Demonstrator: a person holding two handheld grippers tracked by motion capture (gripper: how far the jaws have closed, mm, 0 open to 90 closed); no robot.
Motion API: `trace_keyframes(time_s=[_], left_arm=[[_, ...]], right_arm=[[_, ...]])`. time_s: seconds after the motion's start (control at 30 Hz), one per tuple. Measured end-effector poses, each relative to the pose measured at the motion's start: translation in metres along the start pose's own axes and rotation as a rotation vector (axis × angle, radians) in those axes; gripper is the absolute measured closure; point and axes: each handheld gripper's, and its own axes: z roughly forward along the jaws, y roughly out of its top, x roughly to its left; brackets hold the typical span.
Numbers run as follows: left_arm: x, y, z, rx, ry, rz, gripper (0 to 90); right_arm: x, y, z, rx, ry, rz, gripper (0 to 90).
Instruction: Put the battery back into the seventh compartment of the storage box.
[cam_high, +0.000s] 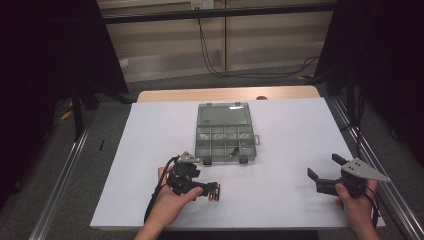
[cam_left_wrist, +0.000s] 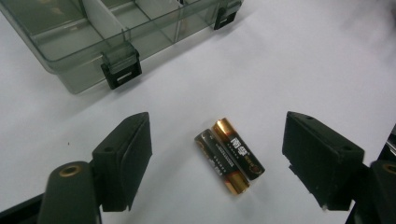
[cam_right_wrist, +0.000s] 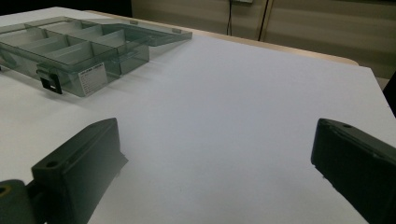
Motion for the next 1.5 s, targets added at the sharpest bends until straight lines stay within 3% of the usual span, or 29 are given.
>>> trace_keyframes(time_s=[0.53, 0.8, 0.9, 1.33, 1.5], left_arm=[[0.0, -0.012, 0.008, 0.046, 0.008, -0.006, 41.3], [-0.005, -0.013, 0.016, 0.07, -0.013, 0.002, 46.1], [-0.005, -0.014, 0.018, 0.087, -0.034, 0.001, 52.0], [-0.01, -0.016, 0.027, 0.129, 0.051, 0.032, 61.5], [-0.01, -0.017, 0.027, 0.125, 0.083, 0.027, 66.5]], right_arm=[[0.0, 0.0, 0.0, 0.002, 0.004, 0.001, 1.0], [0.0, 0.0, 0.0, 0.001, 0.004, 0.0, 1.0], [0.0, 0.0, 0.0, 0.002, 0.005, -0.001, 1.0], [0.0, 0.0, 0.001, 0.003, 0.005, 0.003, 1.0], [0.0, -0.001, 0.001, 0.004, 0.004, 0.005, 1.0]])
